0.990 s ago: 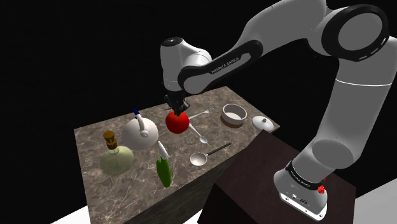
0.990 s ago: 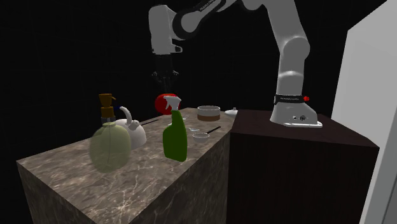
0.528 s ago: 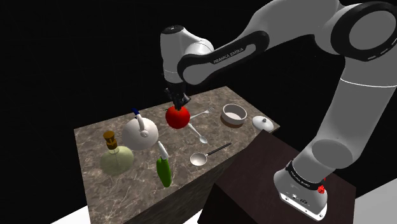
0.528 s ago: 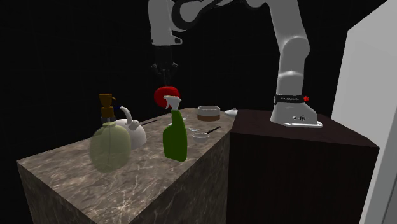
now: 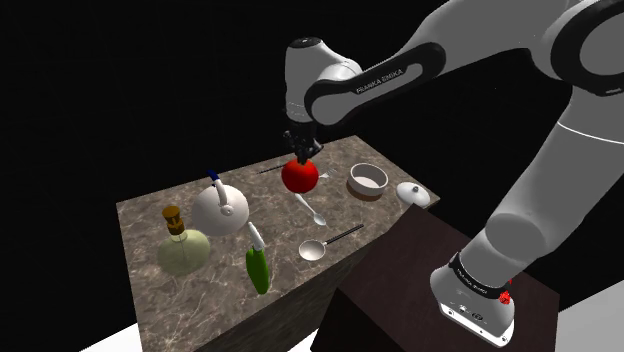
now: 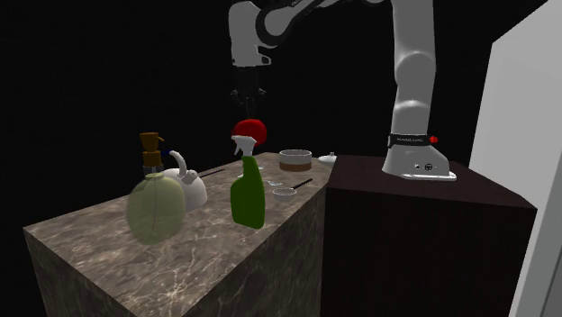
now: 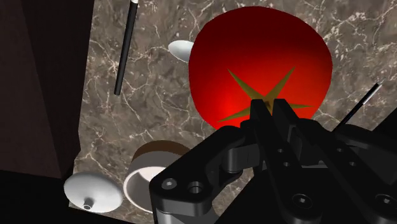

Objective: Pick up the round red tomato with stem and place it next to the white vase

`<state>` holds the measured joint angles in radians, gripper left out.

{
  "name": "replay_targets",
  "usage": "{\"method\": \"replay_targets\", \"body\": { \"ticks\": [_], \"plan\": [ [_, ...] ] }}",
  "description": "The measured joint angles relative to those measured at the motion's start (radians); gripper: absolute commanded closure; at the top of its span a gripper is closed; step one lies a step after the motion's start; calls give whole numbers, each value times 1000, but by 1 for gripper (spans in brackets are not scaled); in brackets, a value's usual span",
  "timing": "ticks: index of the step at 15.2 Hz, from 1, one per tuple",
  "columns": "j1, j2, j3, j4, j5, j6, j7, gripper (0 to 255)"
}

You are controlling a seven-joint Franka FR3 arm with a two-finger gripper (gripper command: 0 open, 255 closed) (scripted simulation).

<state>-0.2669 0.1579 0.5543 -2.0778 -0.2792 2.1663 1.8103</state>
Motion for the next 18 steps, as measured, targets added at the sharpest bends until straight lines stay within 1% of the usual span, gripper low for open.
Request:
{"method": "replay_targets", "body": {
  "ticks": [4,9,12,13,18],
  "plan": [
    [-68,-68,-36,-71,38,35,-118,255],
    [-135,-147,-86,-168,80,84,-253,255],
    [-174,-170,-125,-189,92,98,-338,255],
    [-187,-183,-139,-211,97,112,-366,255],
    [-250,-198,-207,-229,104,135,-498,255]
  ]
}}
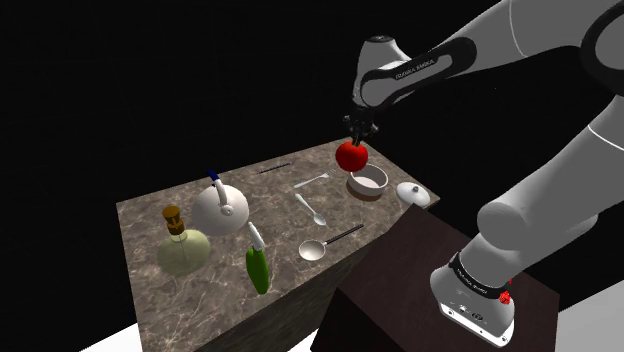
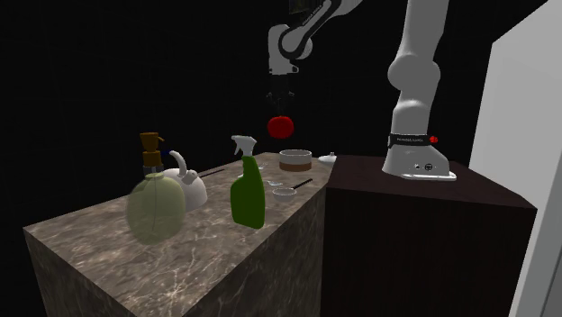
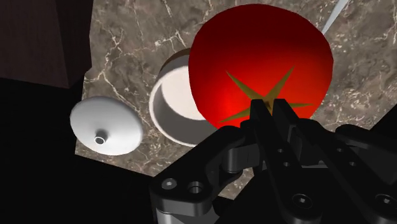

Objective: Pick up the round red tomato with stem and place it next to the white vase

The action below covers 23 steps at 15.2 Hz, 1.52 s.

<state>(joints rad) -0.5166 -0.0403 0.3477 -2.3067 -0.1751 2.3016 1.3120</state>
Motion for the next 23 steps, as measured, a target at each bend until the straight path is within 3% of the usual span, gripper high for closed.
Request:
{"method": "replay_targets", "body": {
  "ticks": [7,13,23],
  "plan": [
    [-87,7,-96,-10,0,40,-180,255],
    [-159,57,-170,51,-1,47,-326,255],
    [-278,208,-270,243,17,33,-563,255]
  ]
}}
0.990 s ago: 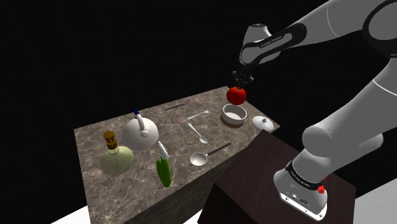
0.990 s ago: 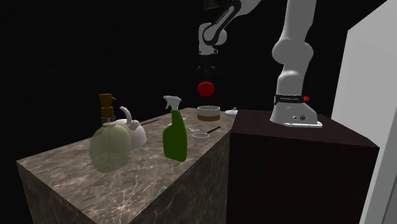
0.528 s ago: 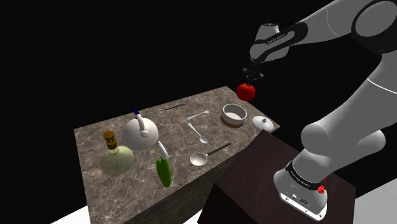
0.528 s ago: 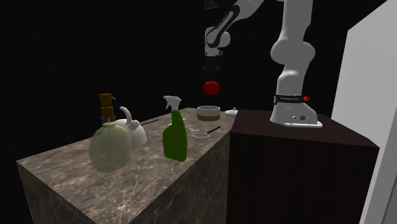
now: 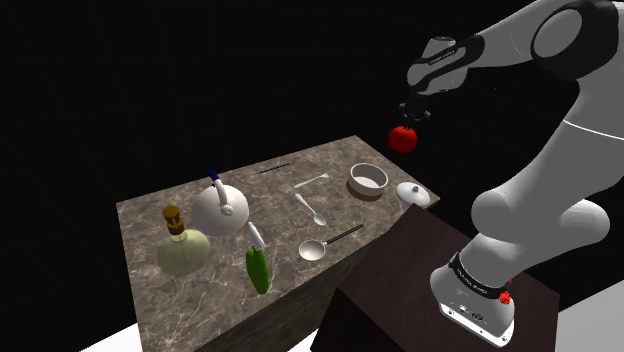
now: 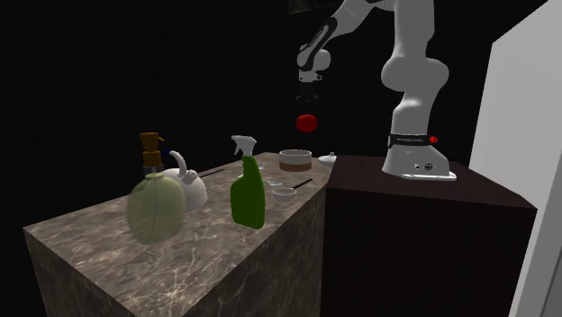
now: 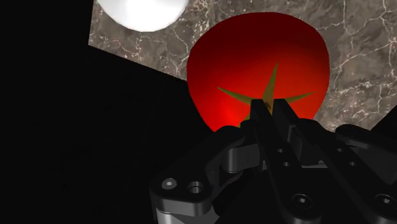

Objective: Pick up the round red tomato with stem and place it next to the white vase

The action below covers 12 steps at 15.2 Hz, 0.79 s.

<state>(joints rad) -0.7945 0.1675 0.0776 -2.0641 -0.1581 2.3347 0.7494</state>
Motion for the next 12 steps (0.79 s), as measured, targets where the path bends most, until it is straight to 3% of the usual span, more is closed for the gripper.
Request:
{"method": "replay_targets", "body": {
  "ticks": [4,12],
  "plan": [
    [-44,68,-26,84,14,-8,-81,255],
    [-50,139,-35,79,3,68,-81,255]
  ]
}}
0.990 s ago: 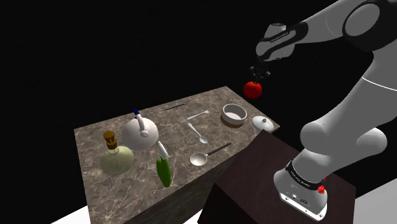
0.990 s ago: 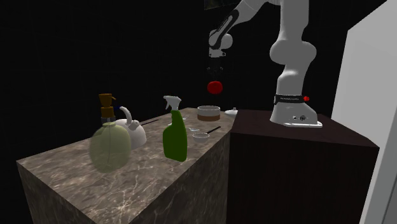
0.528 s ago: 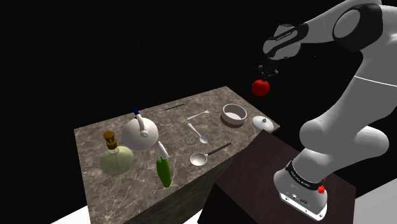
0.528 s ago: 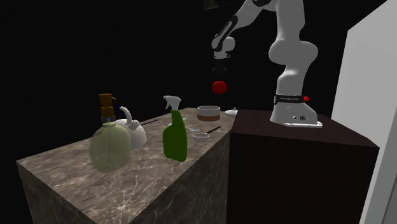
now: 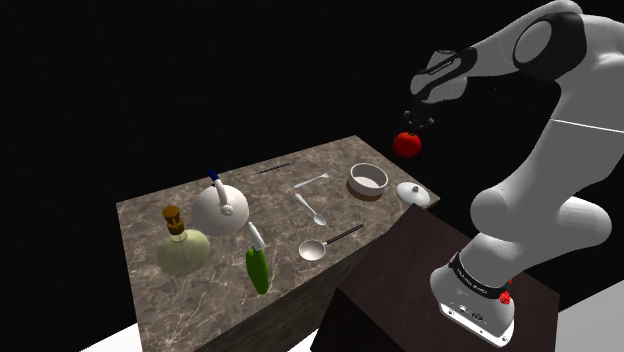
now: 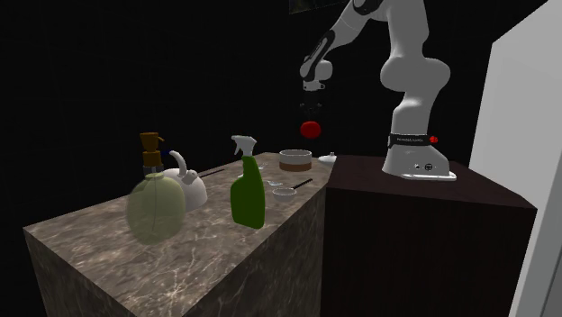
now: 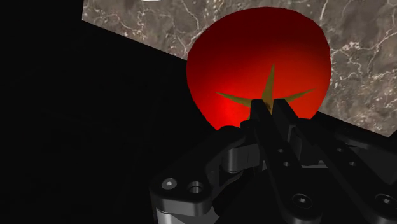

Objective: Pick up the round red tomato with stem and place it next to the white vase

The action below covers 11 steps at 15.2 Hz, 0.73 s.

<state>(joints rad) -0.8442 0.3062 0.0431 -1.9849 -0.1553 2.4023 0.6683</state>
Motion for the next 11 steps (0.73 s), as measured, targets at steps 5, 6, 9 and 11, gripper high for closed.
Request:
{"method": "replay_targets", "body": {
  "ticks": [5,6,9,11],
  "plan": [
    [3,41,-4,-14,-11,55,13,255],
    [3,47,-5,-21,-13,67,15,255],
    [5,76,-9,-25,-19,101,21,255],
    [7,95,-10,-25,-24,119,27,255]
  ]
}}
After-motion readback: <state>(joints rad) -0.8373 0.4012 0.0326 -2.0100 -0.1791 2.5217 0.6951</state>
